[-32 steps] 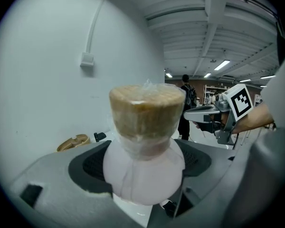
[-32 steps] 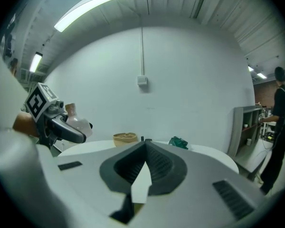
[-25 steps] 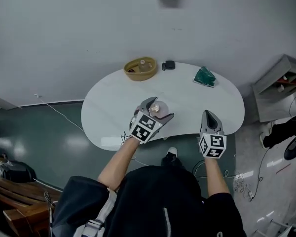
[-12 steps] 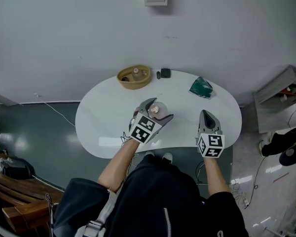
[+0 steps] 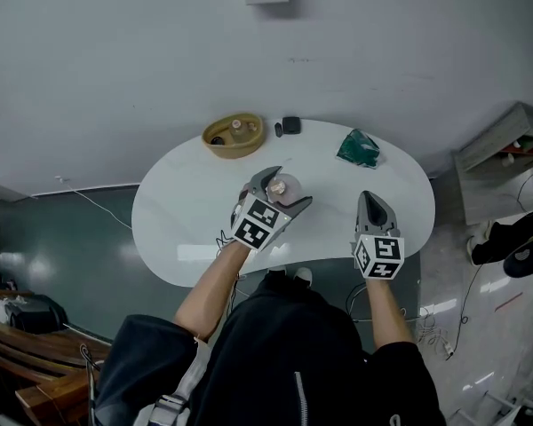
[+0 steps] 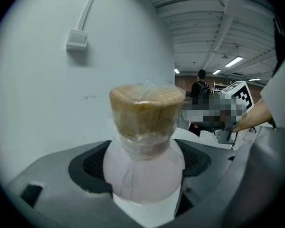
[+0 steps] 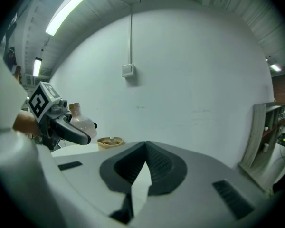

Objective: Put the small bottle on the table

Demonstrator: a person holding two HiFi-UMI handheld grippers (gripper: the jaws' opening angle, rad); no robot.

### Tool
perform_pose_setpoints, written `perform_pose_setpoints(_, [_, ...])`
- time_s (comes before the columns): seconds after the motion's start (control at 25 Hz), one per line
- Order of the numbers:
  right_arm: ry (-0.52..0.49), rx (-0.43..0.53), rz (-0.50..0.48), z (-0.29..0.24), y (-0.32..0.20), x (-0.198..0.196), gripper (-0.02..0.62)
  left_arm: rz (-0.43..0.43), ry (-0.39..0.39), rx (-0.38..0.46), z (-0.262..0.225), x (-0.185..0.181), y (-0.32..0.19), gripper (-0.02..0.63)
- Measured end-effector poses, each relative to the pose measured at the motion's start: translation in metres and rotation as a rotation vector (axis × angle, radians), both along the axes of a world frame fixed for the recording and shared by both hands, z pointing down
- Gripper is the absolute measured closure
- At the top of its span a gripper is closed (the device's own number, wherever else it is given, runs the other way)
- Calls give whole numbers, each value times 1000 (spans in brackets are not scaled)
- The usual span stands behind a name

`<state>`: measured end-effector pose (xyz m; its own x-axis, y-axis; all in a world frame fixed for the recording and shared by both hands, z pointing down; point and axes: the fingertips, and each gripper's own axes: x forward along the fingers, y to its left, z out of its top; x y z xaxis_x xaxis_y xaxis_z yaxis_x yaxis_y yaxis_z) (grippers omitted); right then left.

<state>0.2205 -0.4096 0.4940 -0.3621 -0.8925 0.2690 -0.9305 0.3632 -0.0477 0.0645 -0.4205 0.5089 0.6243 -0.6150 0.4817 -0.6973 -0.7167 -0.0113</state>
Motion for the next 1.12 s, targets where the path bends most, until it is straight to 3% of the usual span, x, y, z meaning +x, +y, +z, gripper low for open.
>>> perform_pose_setpoints(0.56, [5, -136, 4, 64, 14, -2, 594, 37, -22, -114, 75, 7, 14, 195])
perform_pose_setpoints(0.8, [-3, -169, -4, 84, 15, -6, 594, 1, -36, -149, 118, 6, 18, 195])
perform_pose_setpoints(1.12, [-7, -209, 29, 101, 18, -2, 595, 27, -79, -152, 157, 29, -2, 195])
